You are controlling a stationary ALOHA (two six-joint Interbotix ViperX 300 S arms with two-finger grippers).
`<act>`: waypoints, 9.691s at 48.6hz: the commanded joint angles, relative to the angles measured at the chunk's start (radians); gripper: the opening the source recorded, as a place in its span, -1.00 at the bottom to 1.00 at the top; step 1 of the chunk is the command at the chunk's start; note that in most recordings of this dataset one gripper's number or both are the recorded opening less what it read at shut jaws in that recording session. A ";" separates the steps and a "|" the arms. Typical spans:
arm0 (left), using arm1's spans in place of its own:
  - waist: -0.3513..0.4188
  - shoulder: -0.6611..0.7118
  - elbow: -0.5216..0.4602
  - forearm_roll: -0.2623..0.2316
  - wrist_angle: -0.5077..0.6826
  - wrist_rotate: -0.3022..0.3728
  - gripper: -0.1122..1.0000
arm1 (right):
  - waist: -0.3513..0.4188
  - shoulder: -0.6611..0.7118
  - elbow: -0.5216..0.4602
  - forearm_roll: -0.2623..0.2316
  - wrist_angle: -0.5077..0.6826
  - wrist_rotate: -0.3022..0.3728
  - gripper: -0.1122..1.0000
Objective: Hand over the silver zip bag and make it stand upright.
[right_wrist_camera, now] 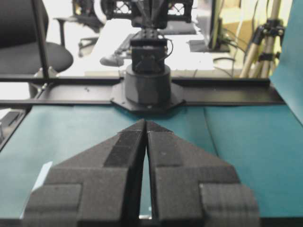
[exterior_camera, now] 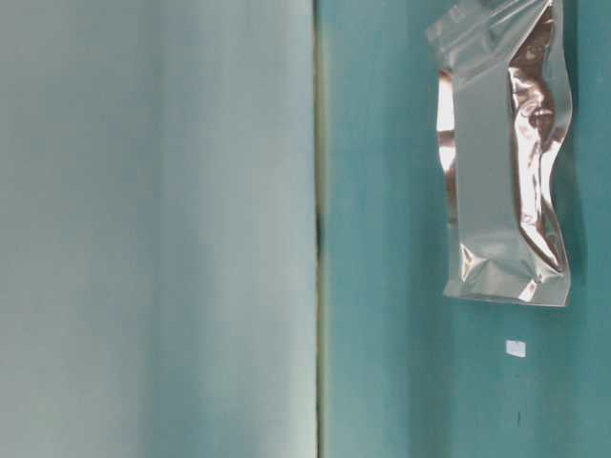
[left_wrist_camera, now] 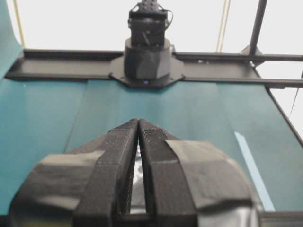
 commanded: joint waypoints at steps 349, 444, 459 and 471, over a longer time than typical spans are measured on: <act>0.051 0.267 -0.106 0.009 0.261 -0.178 0.87 | -0.046 1.086 -1.114 -0.002 1.401 -0.178 -0.73; 0.018 0.394 -0.081 0.009 0.178 -0.173 0.87 | -0.051 1.111 -1.146 -0.021 1.428 -0.147 -0.73; 0.005 0.495 -0.066 0.009 0.003 -0.189 0.87 | -0.051 1.111 -1.144 -0.025 1.431 -0.146 -0.73; 0.003 0.621 -0.101 0.009 -0.081 -0.190 0.87 | -0.038 1.112 -1.132 -0.025 1.430 -0.141 -0.73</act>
